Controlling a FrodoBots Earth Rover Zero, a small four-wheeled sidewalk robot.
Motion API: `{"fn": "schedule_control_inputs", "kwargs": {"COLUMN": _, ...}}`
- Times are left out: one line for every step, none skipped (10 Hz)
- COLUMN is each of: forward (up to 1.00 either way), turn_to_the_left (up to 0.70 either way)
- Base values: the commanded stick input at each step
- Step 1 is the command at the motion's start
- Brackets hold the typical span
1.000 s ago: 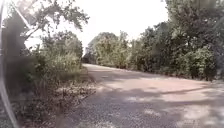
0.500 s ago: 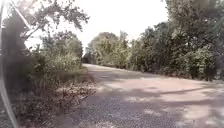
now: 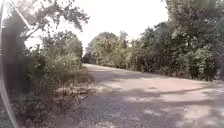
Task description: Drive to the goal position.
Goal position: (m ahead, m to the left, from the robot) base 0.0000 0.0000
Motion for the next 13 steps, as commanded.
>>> {"fn": "schedule_control_inputs", "kwargs": {"forward": 0.05, "turn_to_the_left": 0.00}}
{"fn": "schedule_control_inputs", "kwargs": {"forward": 0.05, "turn_to_the_left": 0.00}}
{"fn": "schedule_control_inputs", "kwargs": {"forward": 0.05, "turn_to_the_left": 0.00}}
{"fn": "schedule_control_inputs", "kwargs": {"forward": 0.05, "turn_to_the_left": 0.00}}
{"fn": "schedule_control_inputs", "kwargs": {"forward": 0.05, "turn_to_the_left": 0.00}}
{"fn": "schedule_control_inputs", "kwargs": {"forward": 0.05, "turn_to_the_left": 0.00}}
{"fn": "schedule_control_inputs", "kwargs": {"forward": 0.05, "turn_to_the_left": 0.00}}
{"fn": "schedule_control_inputs", "kwargs": {"forward": 0.05, "turn_to_the_left": 0.00}}
{"fn": "schedule_control_inputs", "kwargs": {"forward": 0.05, "turn_to_the_left": 0.00}}
{"fn": "schedule_control_inputs", "kwargs": {"forward": 0.05, "turn_to_the_left": 0.00}}
{"fn": "schedule_control_inputs", "kwargs": {"forward": 0.05, "turn_to_the_left": 0.00}}
{"fn": "schedule_control_inputs", "kwargs": {"forward": 0.05, "turn_to_the_left": 0.00}}
{"fn": "schedule_control_inputs", "kwargs": {"forward": 0.05, "turn_to_the_left": 0.00}}
